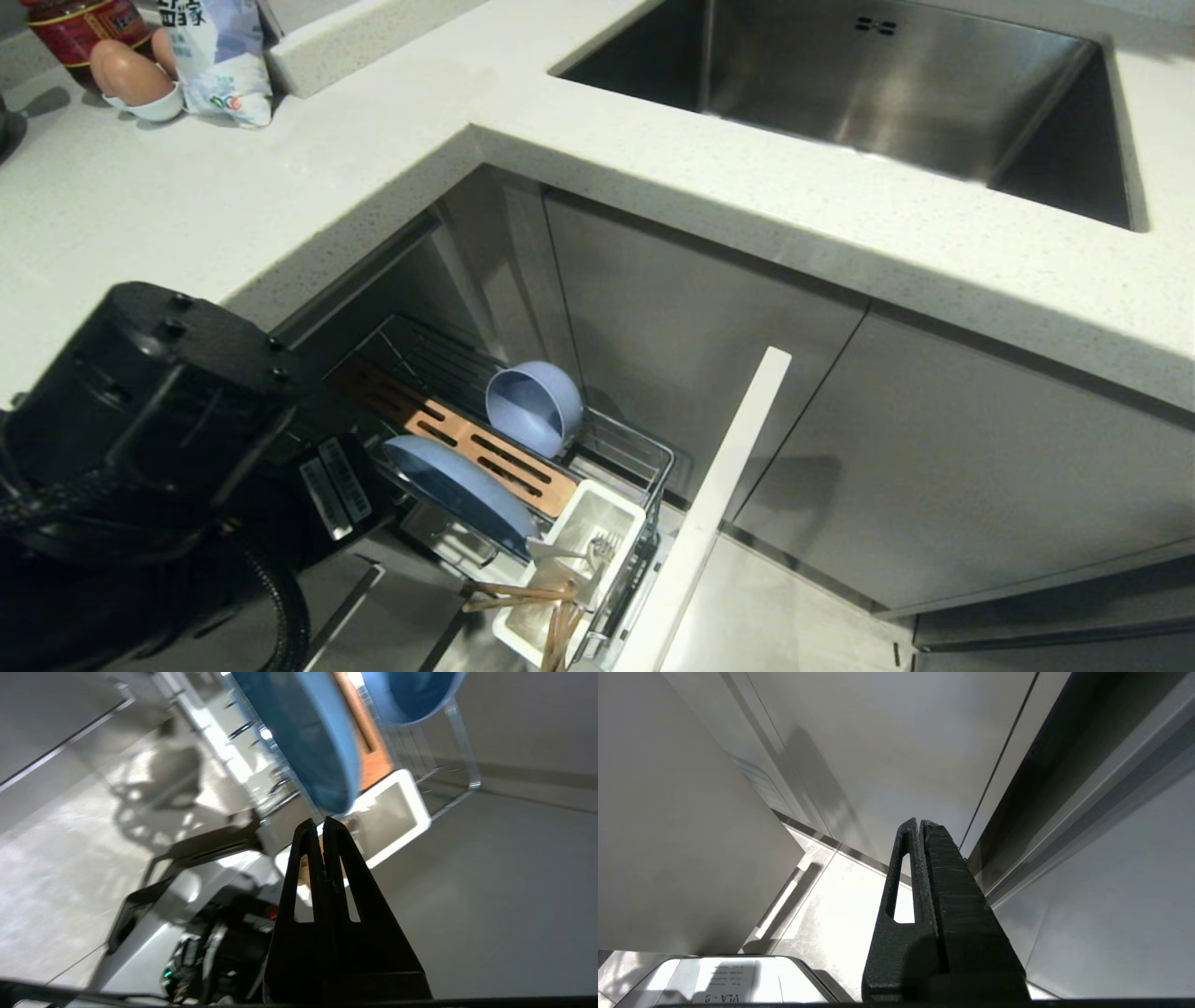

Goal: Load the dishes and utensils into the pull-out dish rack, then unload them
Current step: Take the plate out of the cupboard

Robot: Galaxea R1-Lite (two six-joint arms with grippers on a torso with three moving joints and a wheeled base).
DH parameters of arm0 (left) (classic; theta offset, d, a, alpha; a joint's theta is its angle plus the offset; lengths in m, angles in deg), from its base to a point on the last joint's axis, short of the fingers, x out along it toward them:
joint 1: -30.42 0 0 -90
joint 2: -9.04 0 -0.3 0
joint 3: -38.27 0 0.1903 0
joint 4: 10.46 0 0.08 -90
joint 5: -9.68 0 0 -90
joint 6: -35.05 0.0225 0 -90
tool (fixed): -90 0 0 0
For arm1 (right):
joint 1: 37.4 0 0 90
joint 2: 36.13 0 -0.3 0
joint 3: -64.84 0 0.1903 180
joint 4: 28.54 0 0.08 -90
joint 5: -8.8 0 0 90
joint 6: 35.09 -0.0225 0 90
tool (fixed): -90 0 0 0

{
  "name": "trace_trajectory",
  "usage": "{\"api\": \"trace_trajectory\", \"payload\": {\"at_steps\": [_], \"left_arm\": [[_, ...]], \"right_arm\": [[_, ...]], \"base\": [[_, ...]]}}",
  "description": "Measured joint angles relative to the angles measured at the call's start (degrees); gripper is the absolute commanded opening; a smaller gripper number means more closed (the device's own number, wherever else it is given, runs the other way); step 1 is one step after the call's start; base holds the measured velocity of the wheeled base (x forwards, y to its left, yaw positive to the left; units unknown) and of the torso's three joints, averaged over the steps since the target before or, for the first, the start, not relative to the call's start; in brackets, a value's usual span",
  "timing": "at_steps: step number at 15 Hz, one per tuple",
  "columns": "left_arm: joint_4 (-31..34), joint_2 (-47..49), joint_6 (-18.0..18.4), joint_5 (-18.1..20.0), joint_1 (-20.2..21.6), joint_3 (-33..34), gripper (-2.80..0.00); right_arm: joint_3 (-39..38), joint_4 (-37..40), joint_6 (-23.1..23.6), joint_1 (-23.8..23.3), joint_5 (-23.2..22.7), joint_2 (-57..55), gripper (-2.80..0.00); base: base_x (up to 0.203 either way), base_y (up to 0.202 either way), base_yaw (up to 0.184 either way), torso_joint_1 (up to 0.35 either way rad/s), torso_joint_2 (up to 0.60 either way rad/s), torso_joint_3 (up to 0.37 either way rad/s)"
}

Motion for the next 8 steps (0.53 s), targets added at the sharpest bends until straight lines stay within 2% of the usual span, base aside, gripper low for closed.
{"api": "trace_trajectory", "payload": {"at_steps": [8], "left_arm": [[-0.4, 6.9, -2.5, 0.0, 0.7, -0.3, -2.8]], "right_arm": [[0.0, 0.0, 0.0, 0.0, 0.0, 0.0, -2.8]], "base": [[0.0, 0.0, 0.0, 0.0, 0.0, 0.0]]}}
